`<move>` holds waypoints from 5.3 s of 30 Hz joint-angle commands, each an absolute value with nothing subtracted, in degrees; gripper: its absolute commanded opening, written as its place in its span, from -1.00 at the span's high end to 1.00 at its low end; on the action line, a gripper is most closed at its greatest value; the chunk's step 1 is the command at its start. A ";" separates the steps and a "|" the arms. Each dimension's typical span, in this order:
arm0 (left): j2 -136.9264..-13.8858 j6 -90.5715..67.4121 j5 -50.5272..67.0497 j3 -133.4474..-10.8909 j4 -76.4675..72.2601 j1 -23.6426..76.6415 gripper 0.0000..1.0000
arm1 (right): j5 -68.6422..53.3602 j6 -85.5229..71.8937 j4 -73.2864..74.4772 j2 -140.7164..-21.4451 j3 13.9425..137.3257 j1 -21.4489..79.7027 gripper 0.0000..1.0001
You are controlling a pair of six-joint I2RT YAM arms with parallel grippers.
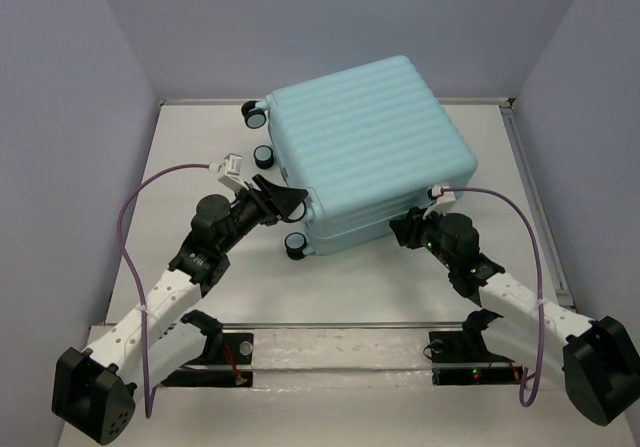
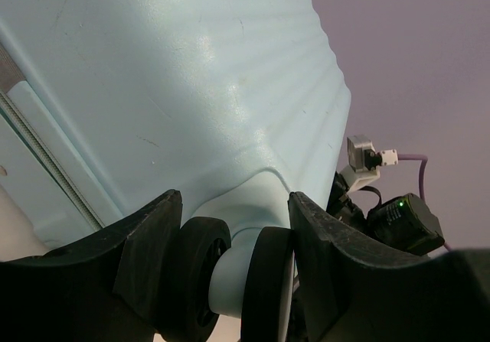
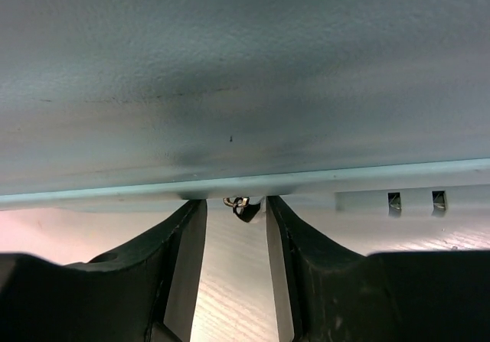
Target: Pack the luggage
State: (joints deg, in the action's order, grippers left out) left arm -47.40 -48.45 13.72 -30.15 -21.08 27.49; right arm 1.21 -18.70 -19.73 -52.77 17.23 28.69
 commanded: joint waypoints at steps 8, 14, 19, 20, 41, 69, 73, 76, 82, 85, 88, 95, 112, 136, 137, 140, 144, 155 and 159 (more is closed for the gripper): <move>-46.32 -44.92 10.11 -33.31 -22.41 25.84 0.88 | 10.01 -16.44 -21.72 -50.99 19.07 28.48 0.86; -45.79 -43.95 10.72 -33.40 -20.92 23.83 0.88 | 18.26 -18.19 -10.23 -44.65 20.91 27.16 0.86; -44.39 -43.16 12.83 -34.19 -19.69 20.22 0.88 | 21.11 -18.72 -5.63 -43.77 23.03 25.93 0.86; -44.21 -43.15 13.01 -34.28 -19.77 20.13 0.88 | 18.92 -18.98 -5.71 -44.20 23.38 25.93 0.86; -58.89 -40.70 13.90 -47.00 -19.18 29.80 0.88 | 8.23 -25.04 -38.13 -87.25 44.38 80.24 0.86; -70.25 -20.32 19.69 -58.66 -1.82 -3.87 -0.91 | 19.33 -30.40 -18.27 -60.31 27.42 80.24 -0.06; -68.73 -16.27 25.30 -54.32 -7.20 -3.87 -0.97 | 20.13 -32.78 -8.54 -52.86 26.28 75.35 -0.32; -71.27 -14.85 28.12 -56.16 -7.99 -3.69 -0.98 | 19.60 -33.22 -2.21 -44.95 24.52 70.51 -0.35; -77.51 -17.40 34.01 -57.92 -12.47 -3.69 -0.98 | 22.76 -33.75 7.99 -34.90 22.85 64.78 -0.42; -79.71 -18.02 35.07 -58.97 -12.75 -3.69 -0.98 | 23.73 -33.84 8.79 -33.75 23.11 61.44 -0.34; -83.14 -20.12 37.88 -60.47 -12.92 -3.69 -0.96 | 24.43 -33.93 8.61 -34.36 23.82 57.23 0.19; -86.13 -25.30 39.98 -62.23 -18.43 -3.17 -0.94 | 23.73 -31.38 8.79 -35.85 25.58 50.90 0.86; -89.48 -37.00 41.23 -59.59 -30.67 -2.02 0.41 | 11.00 -28.13 4.14 -42.18 26.28 27.09 0.86; -36.06 -38.75 16.09 -24.18 -17.94 18.01 0.88 | -38.14 -30.05 -20.65 -91.11 65.64 11.51 0.16; -34.38 -39.46 17.39 -22.95 -18.02 19.50 0.88 | -38.58 -30.15 -20.48 -92.53 68.96 11.51 0.04; -30.07 -41.48 18.19 -19.78 -18.45 22.58 0.88 | -40.95 -29.54 -16.62 -96.58 73.64 11.51 -0.32; -29.97 -39.47 19.16 -21.00 -18.90 27.06 0.88 | -37.54 -23.06 -11.63 -89.78 68.84 11.51 -0.60; -32.08 -39.29 18.81 -27.68 -21.45 28.74 0.88 | -12.65 -22.68 -14.67 -50.12 24.63 11.51 0.06; -32.08 -39.99 17.84 -28.74 -21.53 28.74 0.88 | -19.33 -22.23 -25.47 -47.02 16.35 11.51 0.40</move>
